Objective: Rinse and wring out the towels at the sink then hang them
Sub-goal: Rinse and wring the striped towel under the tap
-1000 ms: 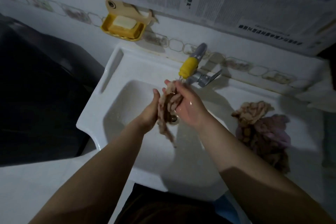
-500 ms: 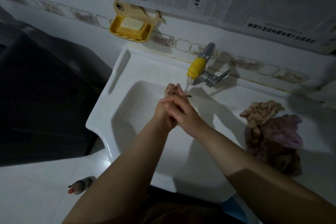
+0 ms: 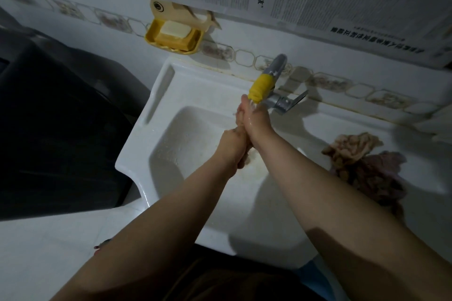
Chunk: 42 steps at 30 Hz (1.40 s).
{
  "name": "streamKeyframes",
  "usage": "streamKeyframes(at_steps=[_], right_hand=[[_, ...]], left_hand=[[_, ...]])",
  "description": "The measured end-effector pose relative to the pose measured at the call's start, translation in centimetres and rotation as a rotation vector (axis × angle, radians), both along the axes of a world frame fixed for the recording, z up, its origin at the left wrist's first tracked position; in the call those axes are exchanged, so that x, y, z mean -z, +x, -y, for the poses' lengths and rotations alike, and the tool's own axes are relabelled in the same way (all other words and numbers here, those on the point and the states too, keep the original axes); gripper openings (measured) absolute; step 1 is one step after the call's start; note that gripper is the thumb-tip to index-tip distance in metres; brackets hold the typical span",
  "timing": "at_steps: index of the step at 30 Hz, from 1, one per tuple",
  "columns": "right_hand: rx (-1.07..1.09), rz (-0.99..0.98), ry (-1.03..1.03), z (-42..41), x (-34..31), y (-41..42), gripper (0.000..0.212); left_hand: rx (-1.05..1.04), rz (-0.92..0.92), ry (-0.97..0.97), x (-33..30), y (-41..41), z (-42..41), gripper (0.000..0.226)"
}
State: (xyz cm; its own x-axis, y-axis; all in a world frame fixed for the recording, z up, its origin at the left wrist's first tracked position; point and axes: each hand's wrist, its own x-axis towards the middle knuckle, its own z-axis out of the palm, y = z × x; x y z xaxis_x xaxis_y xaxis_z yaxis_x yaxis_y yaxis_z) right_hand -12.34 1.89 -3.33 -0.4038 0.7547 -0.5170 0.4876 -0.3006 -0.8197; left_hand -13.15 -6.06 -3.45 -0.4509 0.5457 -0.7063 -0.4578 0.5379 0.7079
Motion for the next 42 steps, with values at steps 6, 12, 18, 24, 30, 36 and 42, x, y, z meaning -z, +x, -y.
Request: streamKeyframes(at_steps=[6, 12, 18, 24, 30, 36, 42], right_hand=[[0.272, 0.013, -0.248, -1.3, 1.9, 2.1, 0.051], [0.126, 0.318, 0.057, -3.2, 2.4, 6.9, 0.077], [-0.053, 0.188, 0.139, -5.0, -0.2, 6.0, 0.069], [-0.311, 0.224, 0.211, -3.5, -0.6, 10.3, 0.037], [-0.784, 0.511, -0.055, -1.7, -1.3, 13.4, 0.019], [-0.600, 0.421, -0.104, -4.4, -2.0, 15.7, 0.027], [-0.010, 0.108, -0.563, -4.2, -1.4, 12.4, 0.019]], left_hand=[[0.226, 0.000, 0.038, 0.2, -1.8, 1.7, 0.055], [0.600, -0.089, 0.031, 0.6, -1.0, 2.5, 0.035], [0.595, -0.161, 0.055, -0.2, -0.6, 2.0, 0.035], [0.403, -0.295, 0.073, 0.7, -4.1, 4.1, 0.033], [0.460, -0.639, 0.046, -0.1, -8.4, 6.1, 0.016], [0.945, -0.978, -0.270, 1.2, -11.6, 8.8, 0.024], [0.864, -0.146, -0.260, 3.7, -7.8, 10.1, 0.031]])
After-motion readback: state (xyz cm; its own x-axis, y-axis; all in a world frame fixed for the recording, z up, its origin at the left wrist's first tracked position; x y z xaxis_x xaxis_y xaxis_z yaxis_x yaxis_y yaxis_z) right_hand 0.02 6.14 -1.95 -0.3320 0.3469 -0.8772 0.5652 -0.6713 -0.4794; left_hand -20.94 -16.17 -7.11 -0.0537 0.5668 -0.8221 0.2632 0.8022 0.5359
